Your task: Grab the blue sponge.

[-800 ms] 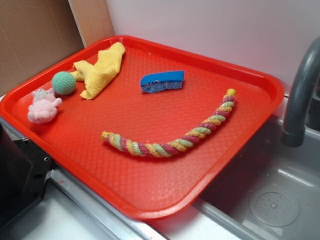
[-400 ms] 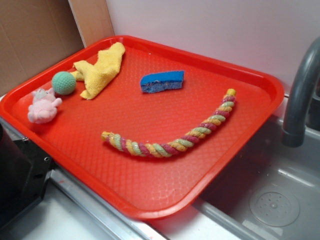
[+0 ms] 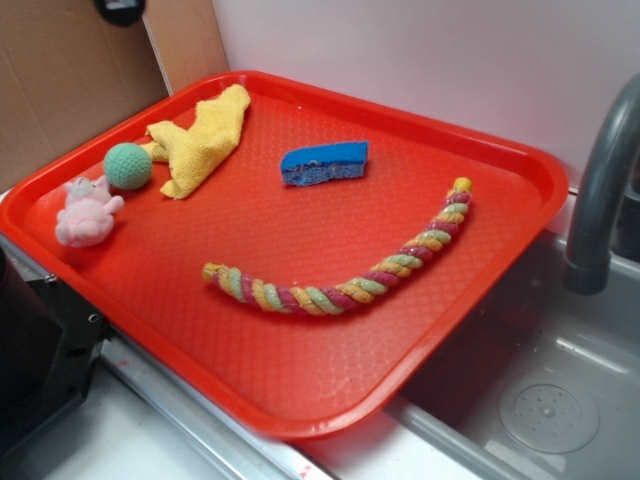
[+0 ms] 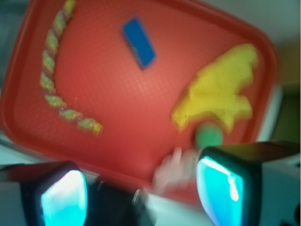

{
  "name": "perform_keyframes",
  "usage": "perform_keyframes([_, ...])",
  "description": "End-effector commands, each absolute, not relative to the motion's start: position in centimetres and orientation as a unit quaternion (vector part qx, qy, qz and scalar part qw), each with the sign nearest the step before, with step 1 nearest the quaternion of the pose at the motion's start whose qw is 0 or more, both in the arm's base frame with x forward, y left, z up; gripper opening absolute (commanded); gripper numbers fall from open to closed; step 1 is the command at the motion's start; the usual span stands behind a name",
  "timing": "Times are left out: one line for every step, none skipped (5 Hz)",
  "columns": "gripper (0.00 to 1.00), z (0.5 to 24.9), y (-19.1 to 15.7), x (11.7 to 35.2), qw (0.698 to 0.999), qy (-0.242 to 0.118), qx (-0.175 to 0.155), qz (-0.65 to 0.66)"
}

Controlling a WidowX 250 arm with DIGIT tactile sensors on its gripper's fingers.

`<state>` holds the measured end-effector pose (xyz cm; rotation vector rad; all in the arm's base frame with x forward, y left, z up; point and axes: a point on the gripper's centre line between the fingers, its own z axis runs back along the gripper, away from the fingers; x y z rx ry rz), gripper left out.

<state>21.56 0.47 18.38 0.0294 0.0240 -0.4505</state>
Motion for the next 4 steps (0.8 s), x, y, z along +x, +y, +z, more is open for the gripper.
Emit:
perform_keyframes([1.0, 11.2, -2.4, 26.9, 0.898, -0.022, 0.018, -0.44])
perform_keyframes([1.0, 8.1, -3.4, 26.2, 0.916, -0.032, 0.022, -0.399])
perform_keyframes([1.0, 4.8, -4.6, 26.1, 0.932, -0.019, 0.013, -0.36])
perform_keyframes([1.0, 3.7, -4.6, 26.0, 0.948, -0.009, 0.023, -0.318])
